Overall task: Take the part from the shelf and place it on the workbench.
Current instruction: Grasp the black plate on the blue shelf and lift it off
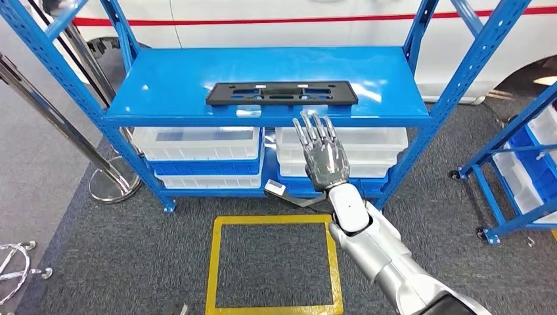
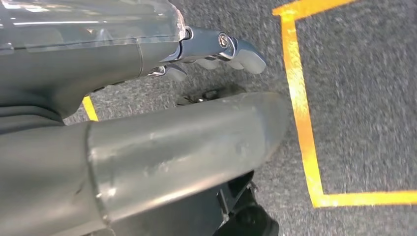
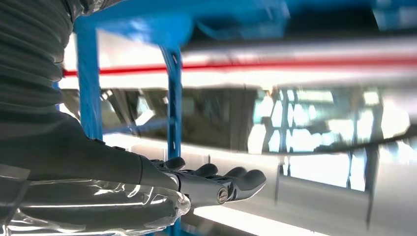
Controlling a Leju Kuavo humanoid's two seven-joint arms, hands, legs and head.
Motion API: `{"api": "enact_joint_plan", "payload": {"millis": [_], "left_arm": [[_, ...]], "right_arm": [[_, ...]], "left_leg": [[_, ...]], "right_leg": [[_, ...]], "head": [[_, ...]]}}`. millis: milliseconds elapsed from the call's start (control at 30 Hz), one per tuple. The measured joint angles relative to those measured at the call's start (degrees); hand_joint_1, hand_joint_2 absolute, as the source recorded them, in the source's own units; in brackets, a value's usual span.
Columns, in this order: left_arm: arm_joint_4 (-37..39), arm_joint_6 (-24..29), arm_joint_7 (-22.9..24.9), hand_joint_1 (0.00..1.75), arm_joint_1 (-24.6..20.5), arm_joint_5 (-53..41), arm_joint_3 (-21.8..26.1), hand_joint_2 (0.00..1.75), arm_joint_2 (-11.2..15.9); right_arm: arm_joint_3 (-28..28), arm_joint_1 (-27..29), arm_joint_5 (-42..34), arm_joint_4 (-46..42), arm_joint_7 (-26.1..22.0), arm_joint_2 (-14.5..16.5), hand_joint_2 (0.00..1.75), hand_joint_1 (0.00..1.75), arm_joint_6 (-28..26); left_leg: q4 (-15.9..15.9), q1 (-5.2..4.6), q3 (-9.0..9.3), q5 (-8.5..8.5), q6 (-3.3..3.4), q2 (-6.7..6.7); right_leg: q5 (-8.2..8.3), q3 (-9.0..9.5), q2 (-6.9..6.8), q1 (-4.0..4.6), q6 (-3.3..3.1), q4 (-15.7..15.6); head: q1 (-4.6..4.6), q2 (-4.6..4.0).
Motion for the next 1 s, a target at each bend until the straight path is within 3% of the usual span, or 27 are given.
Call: {"api": "enact_joint_plan", "payload": {"millis": [67,100,133,167,233,267,300,433,500,567,600,633,667,700,767,800,933,1000], "left_arm": [[0.0,-0.01,0.1,0.0,-0.06,-0.28,-0.29,0.0,-0.02],[0.0,-0.01,0.14,0.0,-0.05,-0.4,-0.38,0.0,-0.03],[0.0,-0.01,0.17,0.0,-0.04,-0.48,-0.44,0.0,-0.03],[0.0,-0.01,0.2,0.0,-0.04,-0.51,-0.51,0.0,-0.04],[0.0,-0.01,0.24,0.0,-0.16,-0.6,-0.71,0.0,-0.03],[0.0,-0.01,0.26,0.0,-0.27,-0.64,-0.8,0.0,-0.03],[0.0,0.0,0.31,0.0,-0.4,-0.7,-0.89,0.0,-0.03],[0.0,0.08,0.53,0.0,-0.6,-0.93,-1.28,0.0,-0.08],[0.0,0.09,0.58,0.0,-0.79,-0.91,-1.46,0.0,-0.13],[0.0,0.05,0.63,0.0,-0.94,-0.92,-1.63,0.0,-0.14],[0.0,0.02,0.69,0.0,-0.95,-1.0,-1.67,0.0,-0.14],[0.0,-0.02,0.74,0.0,-0.92,-1.12,-1.68,0.0,-0.14],[0.0,-0.07,0.78,0.0,-0.88,-1.24,-1.68,0.0,-0.14],[0.0,-0.18,0.79,0.0,-0.85,-1.29,-1.7,0.0,-0.14],[0.0,-0.37,0.76,0.0,-0.89,-1.24,-1.77,0.0,-0.14],[0.0,-0.44,0.73,0.0,-0.93,-1.16,-1.8,0.0,-0.13],[0.0,-0.44,0.73,0.0,-0.97,-0.99,-1.82,0.0,-0.1],[0.0,-0.4,0.78,0.0,-1.02,-0.9,-1.86,0.0,-0.1]], "right_arm": [[0.22,1.73,1.81,-2.58,-0.25,0.15,1.75,0.0,-1.65],[0.09,2.7,2.48,-3.7,-0.75,0.31,1.75,0.0,-2.21],[-0.21,3.63,2.97,-4.75,-1.45,0.53,1.75,0.0,-2.65],[-0.73,4.43,3.29,-5.74,-2.26,0.82,1.75,0.0,-3.04],[-2.41,5.65,3.57,-7.62,-4.19,1.62,1.75,0.0,-3.78],[-3.27,6.07,3.6,-8.36,-5.11,1.97,1.75,0.0,-4.11],[-4.24,6.52,3.64,-9.08,-6.26,2.33,1.75,0.0,-4.4],[-6.87,7.52,3.73,-10.34,-10.47,3.91,1.75,0.0,-5.01],[-7.14,7.37,3.74,-9.77,-10.84,4.57,1.75,0.0,-5.18],[-7.15,7.69,3.6,-8.33,-11.07,4.76,1.75,0.0,-5.27],[-7.16,8.0,3.47,-7.32,-11.39,4.75,1.75,0.0,-5.29],[-7.18,8.24,3.27,-6.27,-11.79,4.74,1.75,0.0,-5.3],[-7.2,8.34,3.04,-5.35,-12.22,4.74,1.75,0.0,-5.31],[-7.22,8.3,2.76,-4.41,-12.66,4.79,1.75,0.0,-5.32],[-7.25,8.0,2.32,-2.88,-13.24,4.93,1.75,0.0,-5.33],[-7.26,7.9,2.23,-2.17,-13.43,5.01,1.75,0.0,-5.34],[-7.28,7.72,2.16,-0.52,-13.81,5.19,1.75,0.0,-5.36],[-7.3,7.23,2.16,0.83,-14.09,5.46,1.75,0.0,-5.37]], "left_leg": [[7.2,0.09,-3.61,-2.66,-0.37,0.01],[8.94,0.1,-4.64,-2.71,-0.44,0.01],[8.38,0.09,-4.58,-1.57,-0.39,0.01],[5.81,0.08,-3.53,0.37,-0.23,0.01],[-1.93,-0.09,-0.04,4.19,0.45,-0.01],[-4.79,-0.22,1.29,5.03,0.81,-0.02],[-6.41,-0.37,2.04,5.23,1.1,-0.04],[-7.7,-0.18,2.7,5.22,2.1,-0.06],[-8.17,0.04,3.06,5.4,2.58,0.09],[-8.14,0.03,3.13,5.29,2.82,0.1],[-8.11,0.02,3.2,5.2,2.86,0.04],[-8.04,0.03,3.3,5.08,2.82,-0.03],[-7.93,0.03,3.43,4.91,2.72,-0.1],[-7.73,0.05,3.58,4.63,2.52,-0.14],[-7.21,-0.14,3.64,4.05,1.96,-0.17],[-7.04,-0.24,3.61,3.82,1.65,-0.16],[-7.07,-0.18,3.67,3.5,0.74,-0.13],[-4.81,-0.03,2.77,2.0,0.19,-0.1]], "right_leg": [[-0.17,0.12,-0.06,0.07,-0.29,0.03],[-0.28,0.2,-0.06,0.11,-0.34,0.06],[-0.39,0.32,-0.02,0.13,-0.34,0.11],[-0.54,0.49,0.04,0.16,-0.3,0.15],[-0.9,0.88,0.16,0.3,-0.06,0.25],[-1.04,0.96,0.2,0.39,0.12,0.31],[-1.13,0.97,0.18,0.44,0.36,0.34],[-1.86,0.76,-0.04,0.44,1.51,1.0],[-4.46,-1.41,-0.09,0.3,1.93,5.62],[-7.4,-5.45,-0.11,0.14,2.3,13.2],[-7.68,-6.9,-0.12,0.0,2.47,15.53],[-6.79,-7.34,-0.13,-0.13,2.58,15.7],[-4.97,-6.61,-0.16,-0.26,2.6,13.59],[-2.68,-4.95,-0.24,-0.35,2.54,9.55],[-0.05,-1.93,-0.33,-0.26,2.27,2.94],[0.31,-1.14,-0.34,-0.17,2.05,1.16],[0.07,-0.96,-0.19,-0.01,1.09,0.79],[0.1,-0.63,-0.22,-0.22,0.42,0.46]], "head": [[0.01,0.0],[0.0,0.0],[0.0,0.0],[0.0,0.0],[0.0,0.0],[0.0,0.0],[0.01,0.0],[0.02,0.0],[0.03,0.0],[0.04,0.0],[0.05,0.0],[0.05,0.0],[0.05,0.0],[0.05,0.0],[0.04,0.0],[0.04,0.0],[0.03,0.0],[0.02,0.0]]}}
